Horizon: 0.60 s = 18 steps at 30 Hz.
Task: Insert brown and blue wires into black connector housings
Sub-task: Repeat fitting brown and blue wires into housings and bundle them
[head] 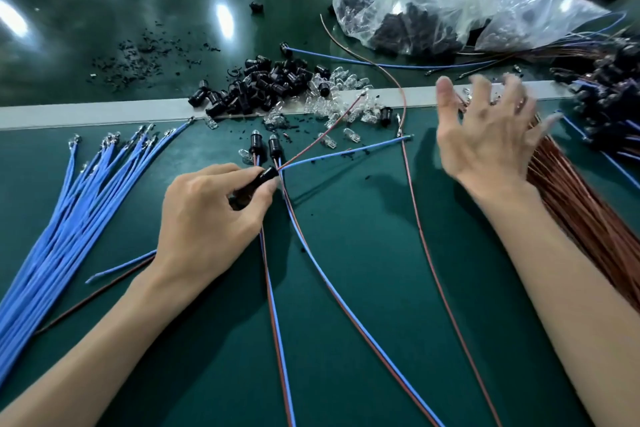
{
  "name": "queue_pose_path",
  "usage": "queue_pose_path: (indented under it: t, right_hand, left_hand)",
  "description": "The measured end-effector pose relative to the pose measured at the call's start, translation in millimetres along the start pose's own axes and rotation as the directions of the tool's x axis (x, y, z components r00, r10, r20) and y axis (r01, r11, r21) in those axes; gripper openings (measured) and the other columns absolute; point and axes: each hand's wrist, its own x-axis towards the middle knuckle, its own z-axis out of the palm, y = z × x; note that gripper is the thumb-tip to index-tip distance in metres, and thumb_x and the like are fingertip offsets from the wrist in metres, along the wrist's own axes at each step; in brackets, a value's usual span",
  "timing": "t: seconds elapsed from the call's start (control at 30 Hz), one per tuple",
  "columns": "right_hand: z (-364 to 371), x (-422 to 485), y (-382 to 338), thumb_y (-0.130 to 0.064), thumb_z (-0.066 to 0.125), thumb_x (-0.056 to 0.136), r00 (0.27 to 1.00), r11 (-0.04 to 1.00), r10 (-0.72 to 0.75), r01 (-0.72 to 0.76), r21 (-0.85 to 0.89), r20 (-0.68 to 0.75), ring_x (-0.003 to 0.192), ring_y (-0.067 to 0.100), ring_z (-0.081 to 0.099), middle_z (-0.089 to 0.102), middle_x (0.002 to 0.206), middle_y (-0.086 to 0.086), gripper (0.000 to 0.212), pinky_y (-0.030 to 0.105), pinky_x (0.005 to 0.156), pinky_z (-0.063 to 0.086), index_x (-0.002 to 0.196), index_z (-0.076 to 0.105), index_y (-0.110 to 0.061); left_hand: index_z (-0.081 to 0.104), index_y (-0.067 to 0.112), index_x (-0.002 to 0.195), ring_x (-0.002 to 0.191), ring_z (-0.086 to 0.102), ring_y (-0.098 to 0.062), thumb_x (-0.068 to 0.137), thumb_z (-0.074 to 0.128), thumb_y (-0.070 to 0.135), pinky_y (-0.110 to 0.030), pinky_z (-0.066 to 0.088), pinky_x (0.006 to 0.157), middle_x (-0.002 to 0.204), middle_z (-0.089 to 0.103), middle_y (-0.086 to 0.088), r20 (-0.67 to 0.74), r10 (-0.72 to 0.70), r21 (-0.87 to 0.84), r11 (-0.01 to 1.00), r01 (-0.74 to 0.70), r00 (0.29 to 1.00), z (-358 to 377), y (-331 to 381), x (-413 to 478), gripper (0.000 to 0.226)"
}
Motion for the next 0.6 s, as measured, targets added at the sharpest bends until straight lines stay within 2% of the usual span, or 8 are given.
queue_pose_path:
  t: [0.1, 0.17, 0.43, 0.6]
  right_hand:
    - [2.1, 6.3, 19.9, -0.071, 0.029, 0.087, 0.975, 0.978, 0.15, -0.122, -0.171, 0.166, 0.142, 0.045, 0.003, 0.008, 0.155, 0.023, 0.083, 0.07, 0.107, -0.001, 0.148, 0.02, -0.015]
    - [4.5, 5.3, 24.7, -0.069, 0.031, 0.087, 0.961, 0.971, 0.184, -0.144, -0.192, 0.208, 0.141, 0.046, 0.008, 0.008, 0.155, 0.023, 0.084, 0.068, 0.108, 0.006, 0.15, 0.015, -0.016]
    - [3.3, 7.5, 22.8, -0.043, 0.033, 0.097, 0.978, 0.971, 0.161, -0.132, -0.201, 0.134, 0.131, 0.041, 0.022, 0.028, 0.141, 0.023, 0.052, 0.062, 0.102, 0.019, 0.142, 0.031, -0.017]
    - [0.3, 0.9, 9.2, -0.026, 0.038, 0.098, 0.981, 0.983, 0.086, -0.055, -0.173, 0.174, 0.122, 0.045, 0.03, 0.029, 0.134, 0.024, 0.042, 0.056, 0.093, 0.034, 0.137, 0.036, -0.012]
  left_hand:
    - [0.075, 0.008, 0.079, 0.054, 0.055, -0.031, 0.083, 0.063, 0.03, -0.043, 0.048, 0.054, 0.059, 0.06, -0.005, -0.005, -0.011, -0.009, 1.0, 0.011, 1.0, 0.6, 0.2, 0.5, 0.025]
    - [0.074, 0.007, 0.078, 0.054, 0.055, -0.033, 0.083, 0.063, 0.031, -0.044, 0.048, 0.054, 0.06, 0.062, -0.007, -0.008, -0.018, -0.009, 1.0, 0.018, 1.0, 0.8, -0.4, 0.8, 0.027]
    - [0.075, 0.01, 0.079, 0.055, 0.055, -0.031, 0.082, 0.063, 0.032, -0.041, 0.047, 0.054, 0.061, 0.064, -0.006, -0.014, -0.043, -0.025, 0.999, 0.042, 0.999, 0.7, -0.5, 0.7, 0.026]
    - [0.076, 0.01, 0.081, 0.055, 0.054, -0.03, 0.082, 0.064, 0.031, -0.04, 0.047, 0.055, 0.061, 0.062, -0.005, -0.02, -0.061, -0.035, 0.998, 0.061, 0.998, 0.1, 0.4, 0.2, 0.024]
